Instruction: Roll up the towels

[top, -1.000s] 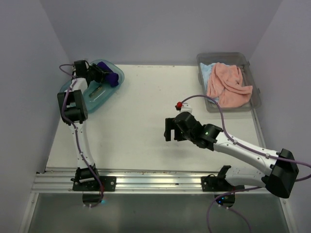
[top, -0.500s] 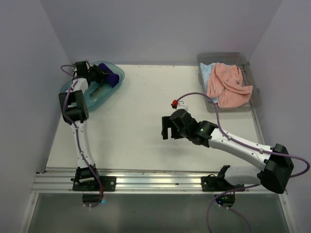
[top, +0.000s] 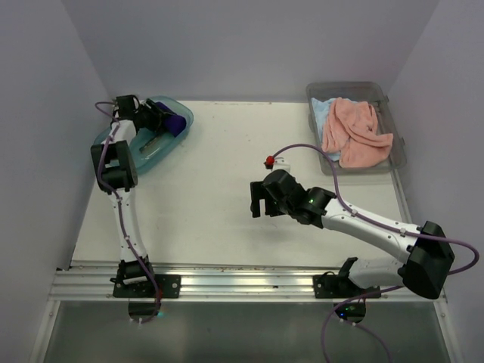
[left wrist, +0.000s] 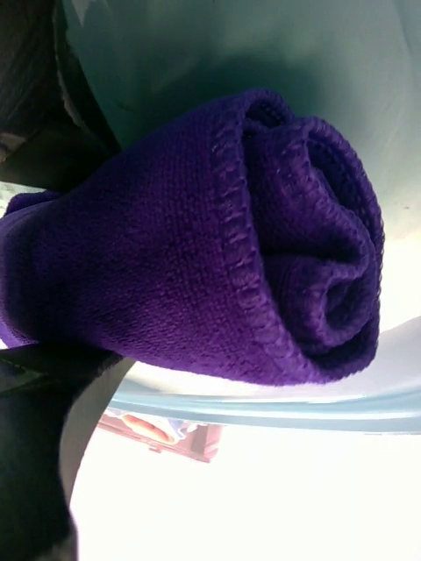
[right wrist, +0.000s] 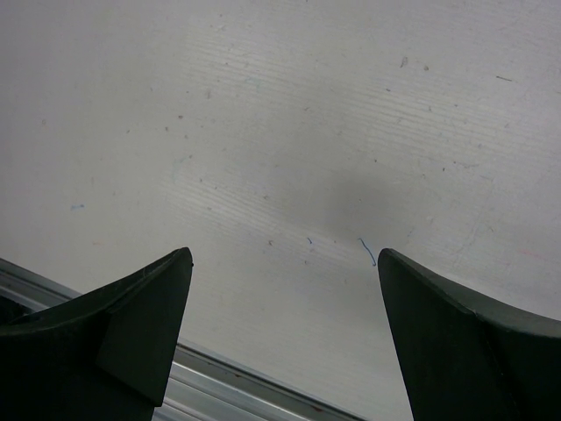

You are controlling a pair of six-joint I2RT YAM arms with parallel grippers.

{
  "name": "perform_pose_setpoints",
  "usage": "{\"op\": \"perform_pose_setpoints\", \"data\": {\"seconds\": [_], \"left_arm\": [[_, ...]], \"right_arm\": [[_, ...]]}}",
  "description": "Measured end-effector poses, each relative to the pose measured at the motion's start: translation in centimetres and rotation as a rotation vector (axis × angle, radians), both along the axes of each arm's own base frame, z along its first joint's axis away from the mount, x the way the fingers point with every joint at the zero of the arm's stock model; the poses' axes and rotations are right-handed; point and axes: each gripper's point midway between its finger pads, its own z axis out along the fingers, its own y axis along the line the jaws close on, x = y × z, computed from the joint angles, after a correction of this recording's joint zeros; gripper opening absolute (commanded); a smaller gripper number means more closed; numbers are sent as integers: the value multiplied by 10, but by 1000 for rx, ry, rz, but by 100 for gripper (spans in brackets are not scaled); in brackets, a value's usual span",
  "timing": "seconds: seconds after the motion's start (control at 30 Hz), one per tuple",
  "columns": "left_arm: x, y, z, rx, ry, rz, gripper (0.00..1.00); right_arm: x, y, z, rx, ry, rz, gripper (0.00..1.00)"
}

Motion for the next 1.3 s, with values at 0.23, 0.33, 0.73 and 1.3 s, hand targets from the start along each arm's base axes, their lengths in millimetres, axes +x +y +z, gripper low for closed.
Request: {"op": "perform_pose_setpoints", "data": {"seconds": [0.23, 0.33, 0.73, 1.3], "left_arm": [[-4, 1, 5, -5, -7, -30, 90], [-8, 1, 7, 8, -3, -38, 93], [-27, 7, 9, 67, 37, -55, 99], [-53, 17, 14, 184, 98, -59, 100]], "right_arm": [[0, 0, 0, 2, -1, 1, 91], [0, 1, 0, 1, -3, 3, 91], [1, 2, 1, 5, -7, 9, 91], [3, 5, 9, 34, -29, 9, 91]]}}
